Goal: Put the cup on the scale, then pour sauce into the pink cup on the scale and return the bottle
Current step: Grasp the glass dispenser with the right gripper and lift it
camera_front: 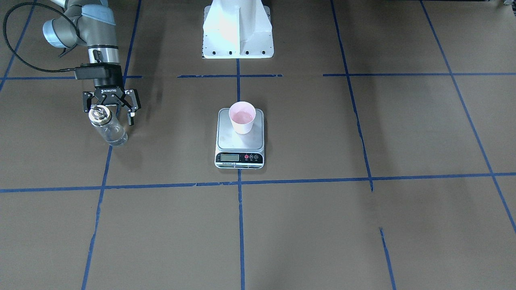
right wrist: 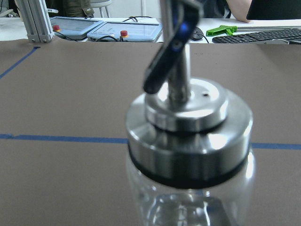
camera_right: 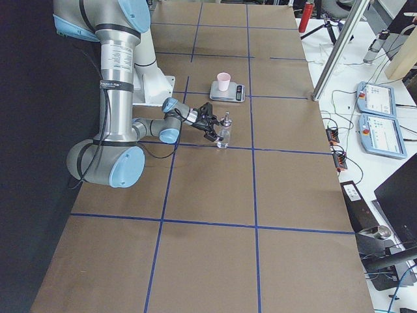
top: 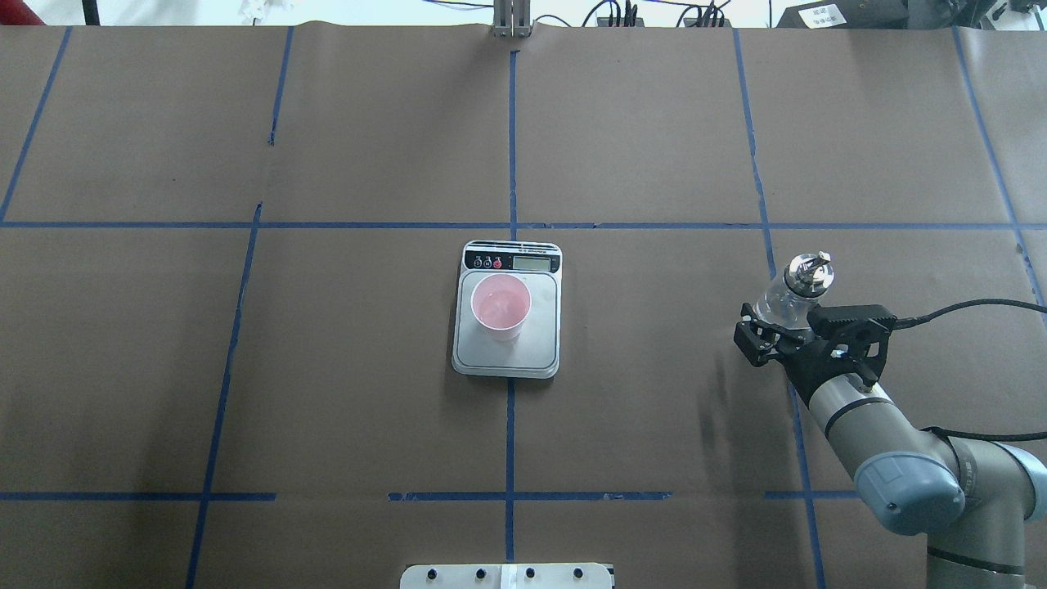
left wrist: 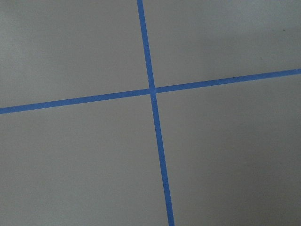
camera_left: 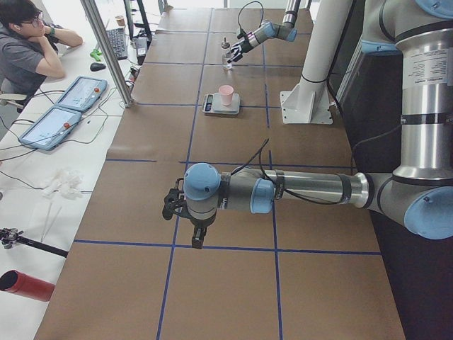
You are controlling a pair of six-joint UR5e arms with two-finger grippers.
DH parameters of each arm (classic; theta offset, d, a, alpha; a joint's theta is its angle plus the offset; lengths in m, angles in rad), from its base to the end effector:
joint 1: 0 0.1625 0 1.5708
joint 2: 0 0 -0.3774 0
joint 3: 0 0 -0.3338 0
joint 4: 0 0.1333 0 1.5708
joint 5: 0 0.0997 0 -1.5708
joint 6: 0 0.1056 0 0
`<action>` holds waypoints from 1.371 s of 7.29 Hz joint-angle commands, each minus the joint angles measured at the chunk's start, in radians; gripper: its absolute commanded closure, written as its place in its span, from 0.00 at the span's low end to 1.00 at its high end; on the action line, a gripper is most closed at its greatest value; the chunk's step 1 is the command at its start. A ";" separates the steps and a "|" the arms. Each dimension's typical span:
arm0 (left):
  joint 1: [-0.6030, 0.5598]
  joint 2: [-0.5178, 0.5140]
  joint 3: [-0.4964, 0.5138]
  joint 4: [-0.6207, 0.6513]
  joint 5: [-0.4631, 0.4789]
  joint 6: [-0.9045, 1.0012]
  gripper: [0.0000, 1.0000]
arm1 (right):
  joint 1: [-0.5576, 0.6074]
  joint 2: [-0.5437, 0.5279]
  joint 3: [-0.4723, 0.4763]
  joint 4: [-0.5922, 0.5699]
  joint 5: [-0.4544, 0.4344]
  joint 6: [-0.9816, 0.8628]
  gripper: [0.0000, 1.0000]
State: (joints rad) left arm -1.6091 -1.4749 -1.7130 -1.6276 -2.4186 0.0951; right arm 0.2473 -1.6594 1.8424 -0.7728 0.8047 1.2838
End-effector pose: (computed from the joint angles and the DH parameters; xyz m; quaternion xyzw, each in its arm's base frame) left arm -0.0695 -0.4013 0.5819 0.0742 0.4067 0.0470 0.9093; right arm -0.3504 -0.3015 0.4371 0.4333 -0.3344 0.1598 0.8215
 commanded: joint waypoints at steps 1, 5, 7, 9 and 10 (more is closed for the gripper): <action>0.000 -0.001 0.000 0.000 -0.001 0.000 0.00 | 0.003 0.000 -0.003 0.001 -0.034 -0.001 0.00; 0.000 -0.001 -0.002 0.000 -0.001 0.000 0.00 | 0.003 0.000 -0.005 0.000 -0.047 -0.001 0.01; 0.000 -0.001 -0.002 0.000 -0.002 0.000 0.00 | 0.004 0.007 -0.026 0.001 -0.058 0.000 0.11; 0.000 -0.001 -0.002 0.000 -0.001 0.000 0.00 | 0.006 0.007 -0.026 0.001 -0.058 0.008 0.68; 0.000 -0.002 -0.002 0.000 -0.002 0.000 0.00 | 0.007 0.007 -0.026 0.003 -0.059 0.008 0.93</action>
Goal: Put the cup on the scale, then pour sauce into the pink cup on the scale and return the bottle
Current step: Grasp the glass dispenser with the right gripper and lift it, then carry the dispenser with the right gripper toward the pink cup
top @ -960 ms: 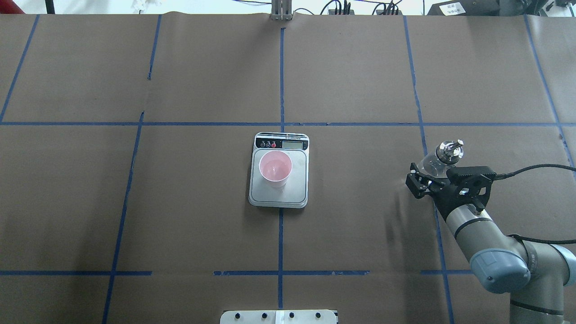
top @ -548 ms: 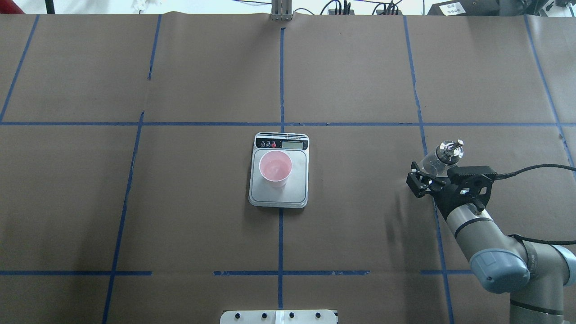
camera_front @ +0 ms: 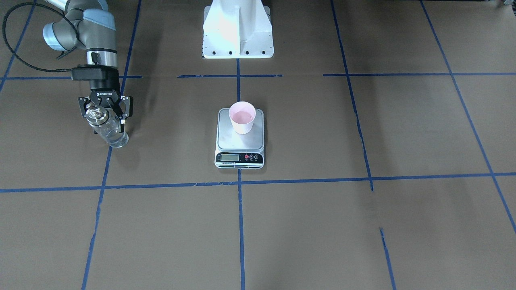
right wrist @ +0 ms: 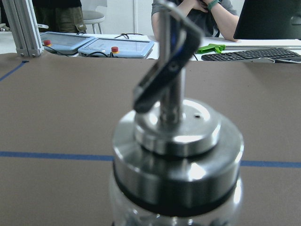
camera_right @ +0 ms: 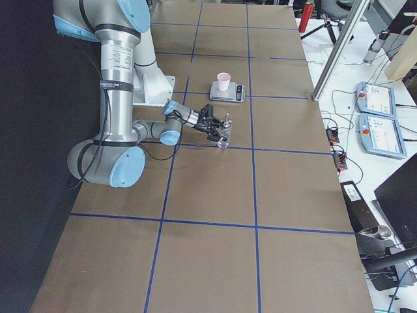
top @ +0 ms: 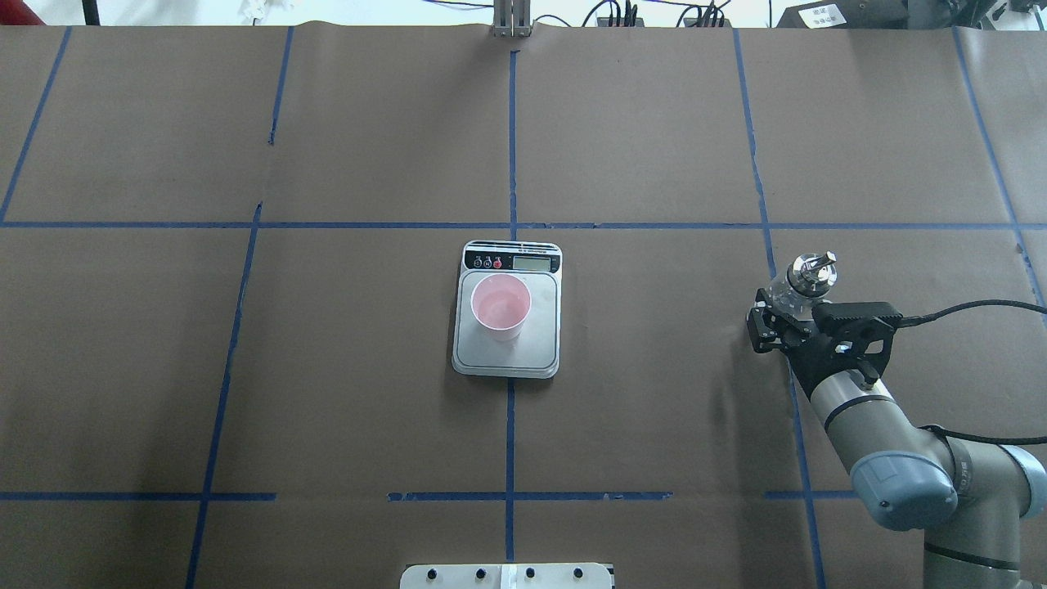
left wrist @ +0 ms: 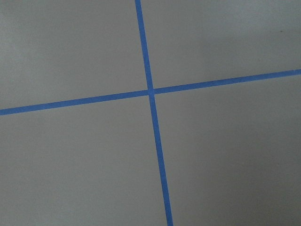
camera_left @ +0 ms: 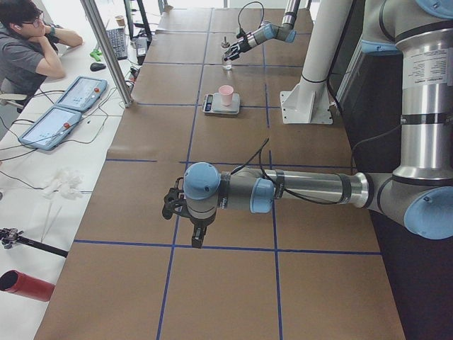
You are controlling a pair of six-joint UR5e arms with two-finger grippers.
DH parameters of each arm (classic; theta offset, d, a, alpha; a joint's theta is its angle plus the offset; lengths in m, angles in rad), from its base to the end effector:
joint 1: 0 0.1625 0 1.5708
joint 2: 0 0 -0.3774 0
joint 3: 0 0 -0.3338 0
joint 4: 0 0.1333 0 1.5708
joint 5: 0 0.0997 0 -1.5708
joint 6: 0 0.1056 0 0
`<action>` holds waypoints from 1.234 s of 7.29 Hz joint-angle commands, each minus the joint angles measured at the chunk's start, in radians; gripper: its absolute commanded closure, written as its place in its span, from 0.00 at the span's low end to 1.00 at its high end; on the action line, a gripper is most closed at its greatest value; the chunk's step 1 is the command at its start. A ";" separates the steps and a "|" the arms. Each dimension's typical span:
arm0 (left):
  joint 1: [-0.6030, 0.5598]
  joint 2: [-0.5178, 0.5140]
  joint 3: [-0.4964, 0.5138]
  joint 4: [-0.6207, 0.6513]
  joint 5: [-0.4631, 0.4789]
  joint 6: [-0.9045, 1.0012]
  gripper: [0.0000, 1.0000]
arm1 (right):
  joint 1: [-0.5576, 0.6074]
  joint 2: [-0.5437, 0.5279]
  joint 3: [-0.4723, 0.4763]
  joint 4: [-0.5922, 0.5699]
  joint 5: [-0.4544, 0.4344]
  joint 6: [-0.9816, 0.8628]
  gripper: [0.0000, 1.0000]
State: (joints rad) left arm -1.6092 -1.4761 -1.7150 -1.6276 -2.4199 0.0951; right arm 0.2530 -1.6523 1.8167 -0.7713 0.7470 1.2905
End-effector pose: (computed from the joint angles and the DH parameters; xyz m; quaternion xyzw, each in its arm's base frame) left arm -0.0695 -0.4019 0.5805 0.0757 0.4072 0.0477 0.9090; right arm -0.3484 -0.3078 0.4430 0.4541 -0.3163 0.1745 0.8144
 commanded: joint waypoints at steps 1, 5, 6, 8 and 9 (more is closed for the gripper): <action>0.000 -0.001 -0.002 0.000 -0.001 0.000 0.00 | 0.005 0.002 0.003 0.006 -0.001 0.001 1.00; 0.000 0.000 0.000 0.000 -0.002 0.002 0.00 | 0.028 0.069 0.009 0.011 -0.076 -0.256 1.00; 0.000 0.000 0.000 0.000 -0.004 0.002 0.00 | 0.028 0.110 0.010 0.007 -0.078 -0.304 1.00; 0.000 0.000 0.000 0.000 -0.004 0.000 0.00 | 0.032 0.195 0.000 0.010 -0.068 -0.381 1.00; 0.000 0.000 0.000 0.000 -0.005 0.002 0.00 | 0.040 0.197 0.000 0.007 -0.063 -0.393 1.00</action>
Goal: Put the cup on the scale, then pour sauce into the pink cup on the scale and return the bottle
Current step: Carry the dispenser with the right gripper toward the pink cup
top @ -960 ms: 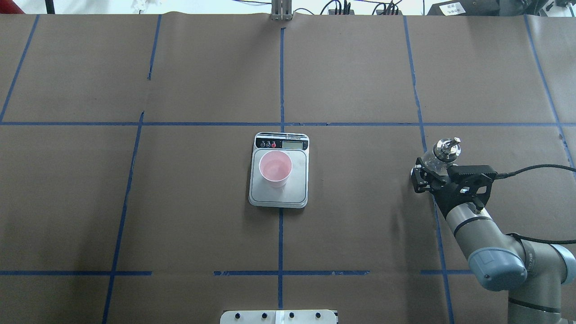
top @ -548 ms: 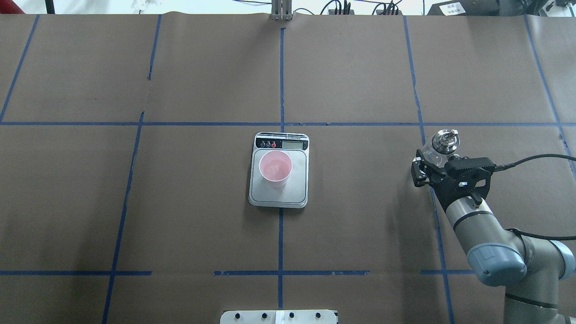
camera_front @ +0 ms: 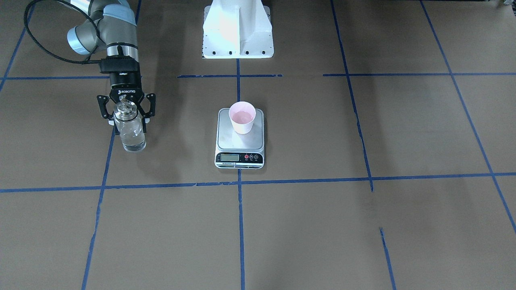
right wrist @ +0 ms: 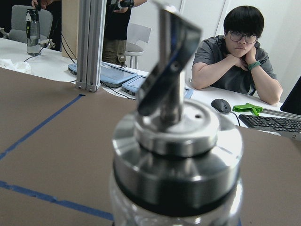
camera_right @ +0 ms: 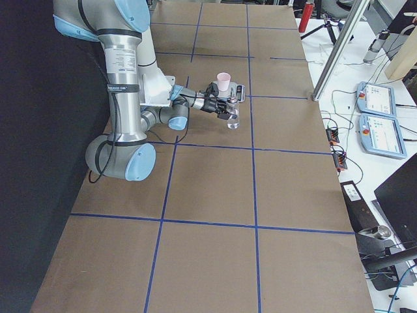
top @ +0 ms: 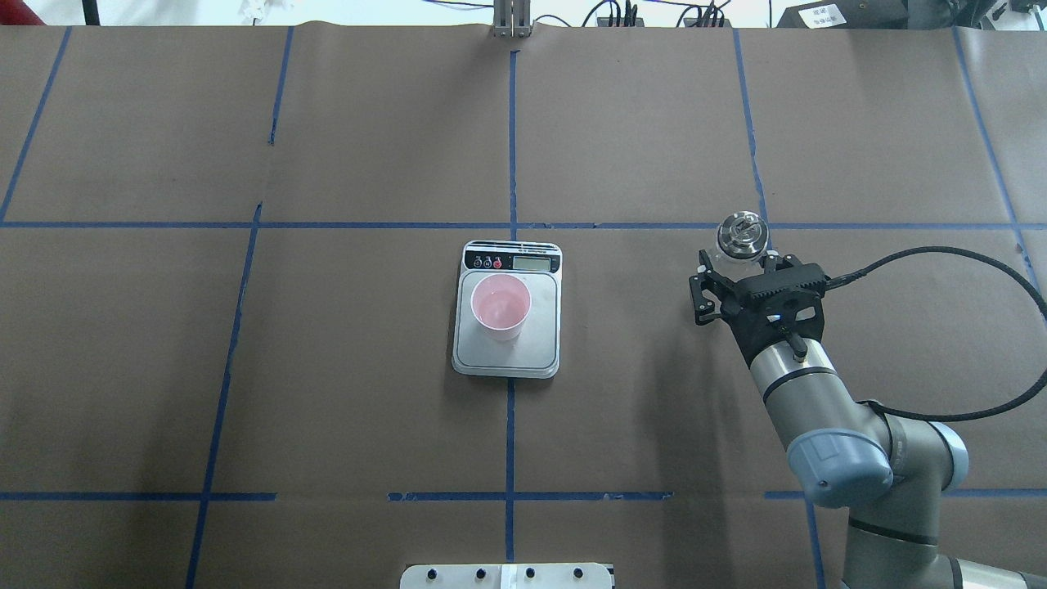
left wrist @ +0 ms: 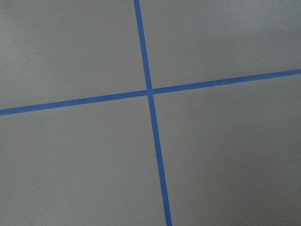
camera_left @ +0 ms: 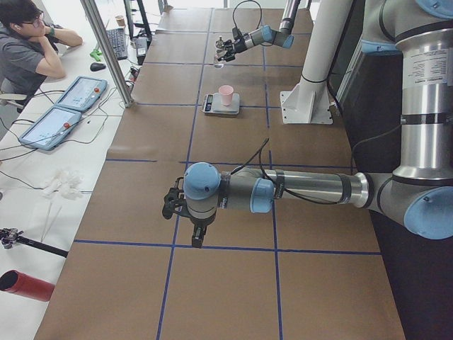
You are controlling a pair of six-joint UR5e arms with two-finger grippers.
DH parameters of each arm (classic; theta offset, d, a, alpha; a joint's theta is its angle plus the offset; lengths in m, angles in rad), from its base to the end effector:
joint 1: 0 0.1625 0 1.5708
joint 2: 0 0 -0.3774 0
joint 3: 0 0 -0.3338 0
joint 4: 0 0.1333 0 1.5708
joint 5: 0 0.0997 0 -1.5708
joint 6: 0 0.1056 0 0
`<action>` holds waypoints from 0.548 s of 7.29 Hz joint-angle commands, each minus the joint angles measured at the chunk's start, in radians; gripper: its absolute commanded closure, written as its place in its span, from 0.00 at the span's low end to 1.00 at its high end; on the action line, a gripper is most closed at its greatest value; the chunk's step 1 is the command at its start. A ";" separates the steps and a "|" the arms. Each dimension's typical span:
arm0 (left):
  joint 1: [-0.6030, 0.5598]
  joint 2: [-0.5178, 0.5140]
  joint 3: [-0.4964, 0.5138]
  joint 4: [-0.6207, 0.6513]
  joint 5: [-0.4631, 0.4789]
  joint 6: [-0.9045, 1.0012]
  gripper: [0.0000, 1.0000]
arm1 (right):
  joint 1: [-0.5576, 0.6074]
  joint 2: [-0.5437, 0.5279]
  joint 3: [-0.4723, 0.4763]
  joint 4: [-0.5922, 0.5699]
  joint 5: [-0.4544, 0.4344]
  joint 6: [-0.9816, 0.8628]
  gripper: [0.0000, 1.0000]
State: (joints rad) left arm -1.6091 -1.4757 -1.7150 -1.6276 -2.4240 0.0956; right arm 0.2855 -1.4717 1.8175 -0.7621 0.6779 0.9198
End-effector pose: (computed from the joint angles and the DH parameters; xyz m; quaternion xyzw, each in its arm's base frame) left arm -0.0692 -0.4017 0.5803 0.0757 0.4090 0.0479 0.9081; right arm -0.3733 -0.3342 0.3605 0.5450 -0.2760 0.0943 0.7861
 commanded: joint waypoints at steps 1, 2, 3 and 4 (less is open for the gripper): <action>0.000 0.000 0.000 0.000 -0.001 0.001 0.00 | 0.006 0.017 0.000 -0.038 0.002 -0.044 1.00; 0.000 0.000 -0.001 0.000 -0.001 0.001 0.00 | 0.004 0.051 0.008 -0.148 -0.003 -0.045 1.00; 0.000 0.000 0.000 0.000 -0.001 0.001 0.00 | 0.004 0.136 0.005 -0.321 -0.035 -0.076 1.00; 0.000 0.000 0.000 0.000 -0.001 0.001 0.00 | -0.015 0.199 0.005 -0.462 -0.105 -0.161 1.00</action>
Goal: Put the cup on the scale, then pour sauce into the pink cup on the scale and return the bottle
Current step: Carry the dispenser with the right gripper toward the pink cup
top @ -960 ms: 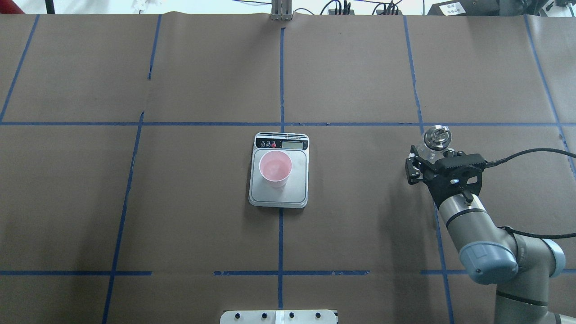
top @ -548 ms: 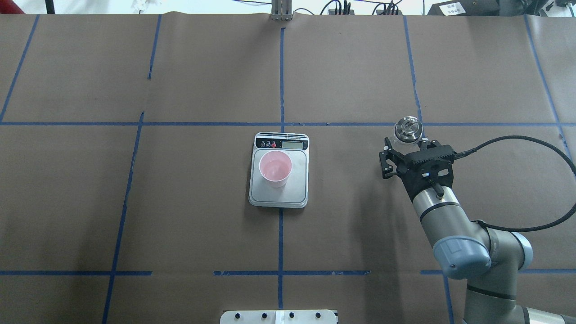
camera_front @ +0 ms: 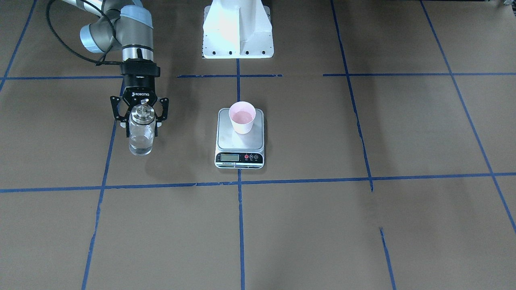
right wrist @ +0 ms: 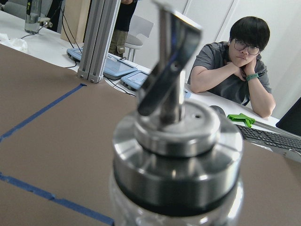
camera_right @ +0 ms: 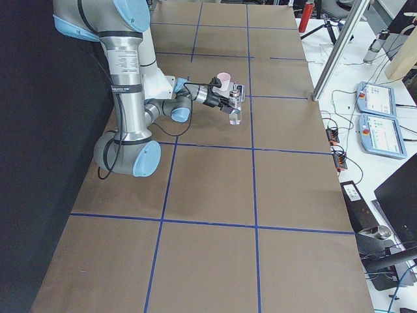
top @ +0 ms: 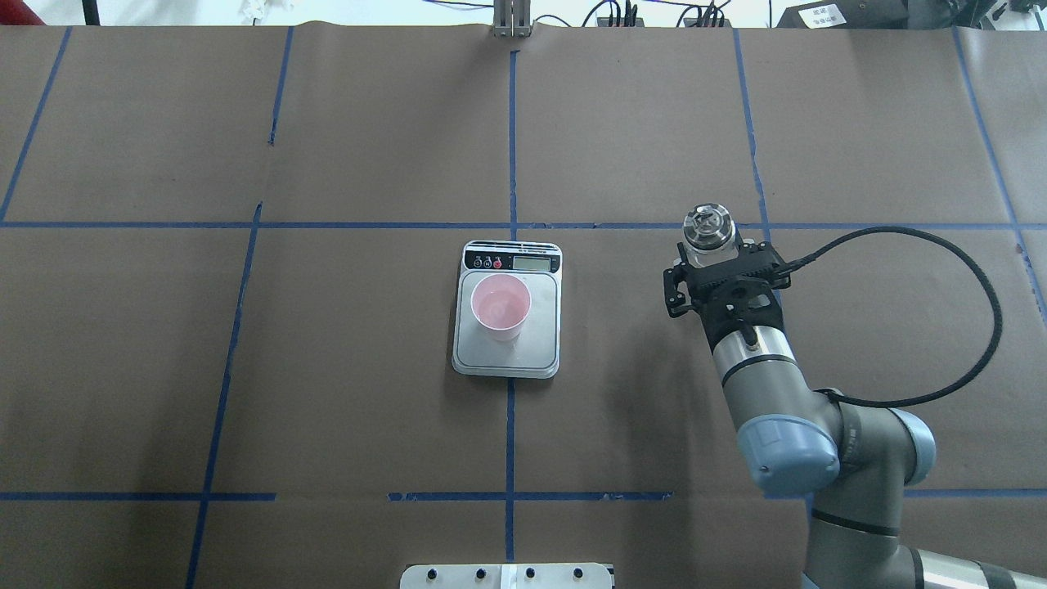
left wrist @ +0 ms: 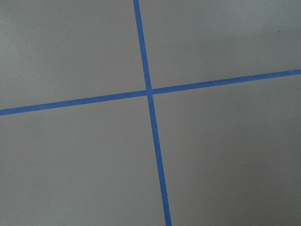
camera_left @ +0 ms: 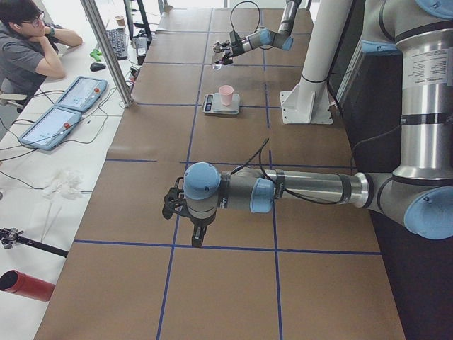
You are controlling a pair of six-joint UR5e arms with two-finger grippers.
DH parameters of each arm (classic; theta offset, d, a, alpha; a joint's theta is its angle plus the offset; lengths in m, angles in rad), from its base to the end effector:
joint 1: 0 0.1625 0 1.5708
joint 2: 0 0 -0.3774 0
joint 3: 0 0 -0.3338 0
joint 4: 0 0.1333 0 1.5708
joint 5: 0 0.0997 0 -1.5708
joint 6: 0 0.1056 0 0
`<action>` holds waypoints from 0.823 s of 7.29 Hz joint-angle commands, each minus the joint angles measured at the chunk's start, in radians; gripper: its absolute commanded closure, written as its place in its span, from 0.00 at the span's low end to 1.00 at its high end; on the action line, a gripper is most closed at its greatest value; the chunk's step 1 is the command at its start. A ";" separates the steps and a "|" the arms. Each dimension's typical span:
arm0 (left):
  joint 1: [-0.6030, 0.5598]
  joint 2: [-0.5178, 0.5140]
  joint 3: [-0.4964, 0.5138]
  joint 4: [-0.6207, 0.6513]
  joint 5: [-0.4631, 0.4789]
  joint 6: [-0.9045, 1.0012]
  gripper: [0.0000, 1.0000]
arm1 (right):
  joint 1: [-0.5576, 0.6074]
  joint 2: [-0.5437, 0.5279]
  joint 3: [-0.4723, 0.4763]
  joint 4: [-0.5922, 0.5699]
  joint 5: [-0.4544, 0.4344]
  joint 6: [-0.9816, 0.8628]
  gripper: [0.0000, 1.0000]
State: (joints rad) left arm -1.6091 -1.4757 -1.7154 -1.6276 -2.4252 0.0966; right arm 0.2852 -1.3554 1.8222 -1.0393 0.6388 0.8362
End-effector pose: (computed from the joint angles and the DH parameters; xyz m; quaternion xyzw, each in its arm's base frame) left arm -0.0691 -0.4017 0.5800 0.0761 0.4095 0.0485 0.9078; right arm -0.4047 -0.3459 0.3313 0.5530 -0.1807 0.0349 0.8126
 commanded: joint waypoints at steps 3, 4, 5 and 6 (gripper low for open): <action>0.000 0.002 0.000 0.000 0.000 0.000 0.00 | -0.081 0.148 -0.006 -0.431 -0.253 -0.291 1.00; 0.000 0.002 0.000 0.000 0.000 0.000 0.00 | -0.098 0.172 -0.009 -0.462 -0.295 -0.346 1.00; 0.000 0.002 0.000 0.000 0.000 0.000 0.00 | -0.103 0.214 -0.029 -0.467 -0.298 -0.394 1.00; 0.000 0.002 0.002 0.000 0.000 0.000 0.00 | -0.104 0.234 -0.046 -0.478 -0.303 -0.458 1.00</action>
State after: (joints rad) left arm -1.6091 -1.4743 -1.7146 -1.6276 -2.4252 0.0966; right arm 0.1867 -1.1554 1.7968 -1.4989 0.3488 0.4546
